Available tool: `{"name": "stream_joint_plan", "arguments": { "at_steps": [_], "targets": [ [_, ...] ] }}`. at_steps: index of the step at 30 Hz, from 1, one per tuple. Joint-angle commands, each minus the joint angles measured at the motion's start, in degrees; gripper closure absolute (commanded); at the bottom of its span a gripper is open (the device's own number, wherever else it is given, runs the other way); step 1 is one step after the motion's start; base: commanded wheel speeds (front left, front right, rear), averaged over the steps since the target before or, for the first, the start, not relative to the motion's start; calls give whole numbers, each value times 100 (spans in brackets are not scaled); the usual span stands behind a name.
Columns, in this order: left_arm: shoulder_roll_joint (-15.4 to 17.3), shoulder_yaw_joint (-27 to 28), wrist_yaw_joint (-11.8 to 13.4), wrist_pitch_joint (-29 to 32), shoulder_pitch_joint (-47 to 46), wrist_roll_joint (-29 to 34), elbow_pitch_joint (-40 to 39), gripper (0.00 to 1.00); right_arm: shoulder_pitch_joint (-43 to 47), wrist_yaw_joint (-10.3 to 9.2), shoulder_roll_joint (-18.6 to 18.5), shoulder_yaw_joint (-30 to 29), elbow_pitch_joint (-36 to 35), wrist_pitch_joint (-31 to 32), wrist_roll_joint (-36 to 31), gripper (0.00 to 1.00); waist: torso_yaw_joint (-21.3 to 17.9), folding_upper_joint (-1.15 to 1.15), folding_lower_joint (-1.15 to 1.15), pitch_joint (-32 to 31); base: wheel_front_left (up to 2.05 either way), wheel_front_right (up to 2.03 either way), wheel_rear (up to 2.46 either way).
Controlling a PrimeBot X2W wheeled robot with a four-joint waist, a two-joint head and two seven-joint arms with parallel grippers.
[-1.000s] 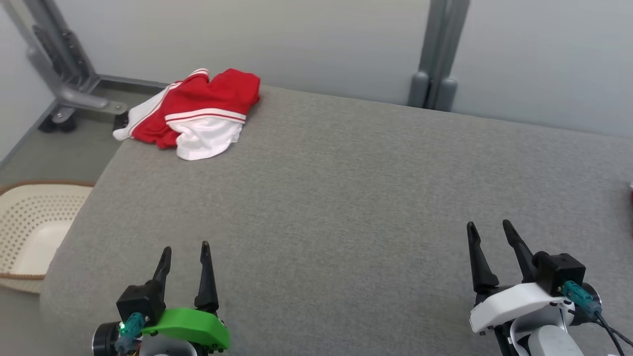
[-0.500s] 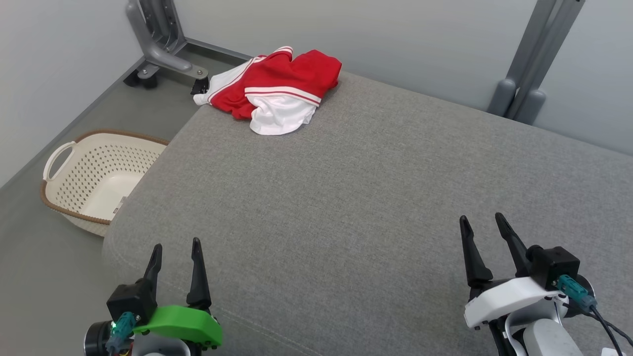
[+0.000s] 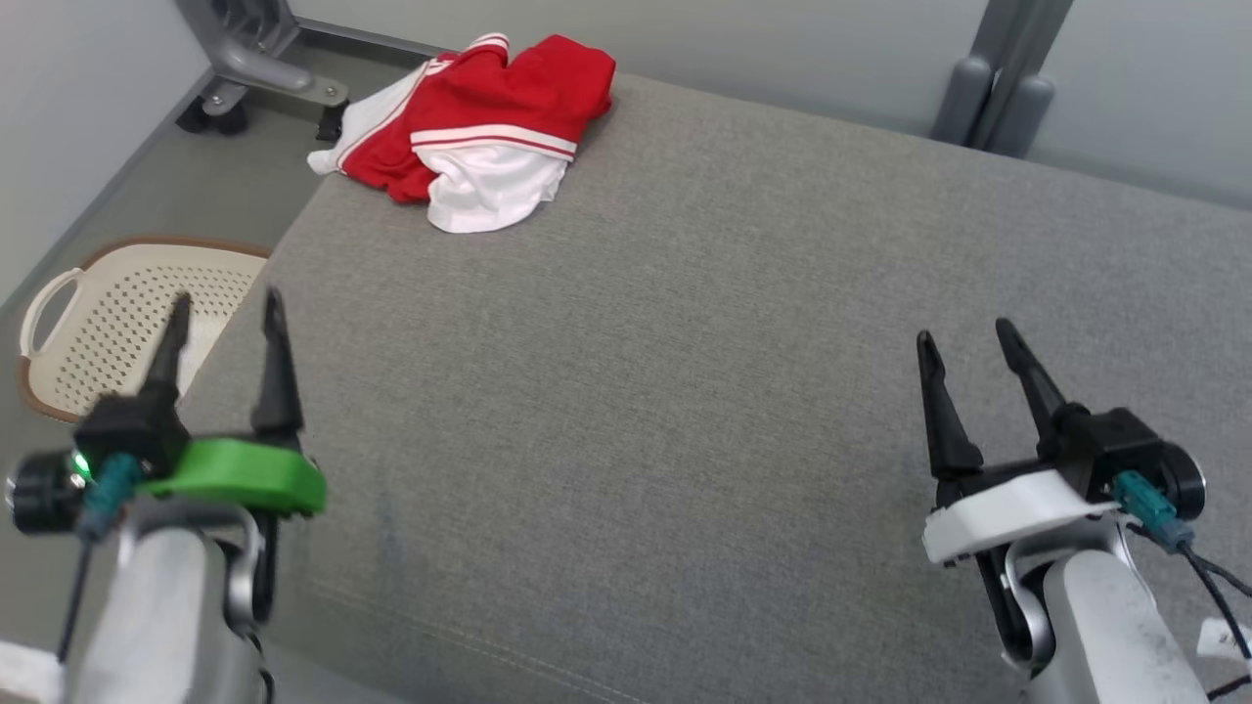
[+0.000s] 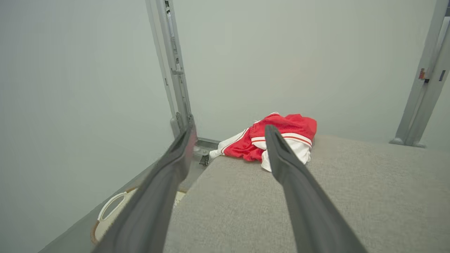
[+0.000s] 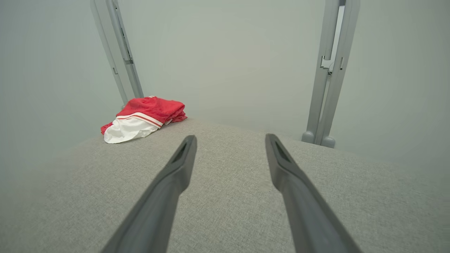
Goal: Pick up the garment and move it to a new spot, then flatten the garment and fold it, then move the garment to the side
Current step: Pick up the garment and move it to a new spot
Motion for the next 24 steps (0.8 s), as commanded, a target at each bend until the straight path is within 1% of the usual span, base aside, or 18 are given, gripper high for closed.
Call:
{"name": "stream_joint_plan", "arguments": {
  "at_steps": [1, 5, 7, 9, 11, 13, 16, 17, 19, 21, 24],
  "targets": [
    [158, 38, -71, 75, -398, 58, 18, 0, -164, -5, -24, -15, -125, 53, -91, 0, -515, 0, 0, 582, 0, 0, 0],
    [653, 228, -237, 468, -1537, -37, 198, 0, -519, -5, -24, 13, -561, 225, -325, 0, -937, 0, 0, 1125, 0, 0, 0],
    [779, 331, -325, 737, -2014, -222, 386, 0, -649, -5, -24, 38, -740, 285, -384, 0, -1120, 0, 0, 1348, 0, 0, 0],
    [1109, 412, -394, 1093, -2580, -236, 621, 0, -796, -5, -23, 147, -957, 377, -427, 0, -1393, 0, 0, 1655, 0, 0, 0],
    [1342, 380, -471, 1486, -2996, -270, 970, 0, -887, -5, -22, 243, -1145, 439, -511, 0, -1611, 0, 0, 1888, 0, 0, 0],
    [1432, 448, -518, 1866, -3360, -455, 1301, 0, -953, -5, -31, 269, -1342, 495, -607, 0, -1817, 0, 0, 2124, 0, 0, 0],
    [1699, 504, -547, 2269, -3782, -559, 1714, 0, -965, -5, -52, 273, -1621, 565, -685, 0, -2065, 0, 0, 2448, 0, 0, 0],
    [1745, 518, -557, 2376, -3896, -620, 1887, 0, -944, -5, -55, 257, -1715, 596, -707, 0, -2136, 0, 0, 2554, 0, 0, 0],
    [1721, 491, -573, 2539, -4013, -664, 2136, 0, -872, -5, -46, 235, -1884, 640, -746, 0, -2239, 0, 0, 2719, 0, 0, 0],
    [1764, 458, -591, 2641, -4111, -685, 2350, 0, -798, -5, -52, 184, -2050, 684, -770, 0, -2318, 0, 0, 2873, 0, 0, 0],
    [1748, 441, -600, 2745, -4141, -734, 2630, 0, -743, -5, -51, 139, -2191, 707, -766, 0, -2359, 0, 0, 3016, 0, 0, 0]
  ]
}}
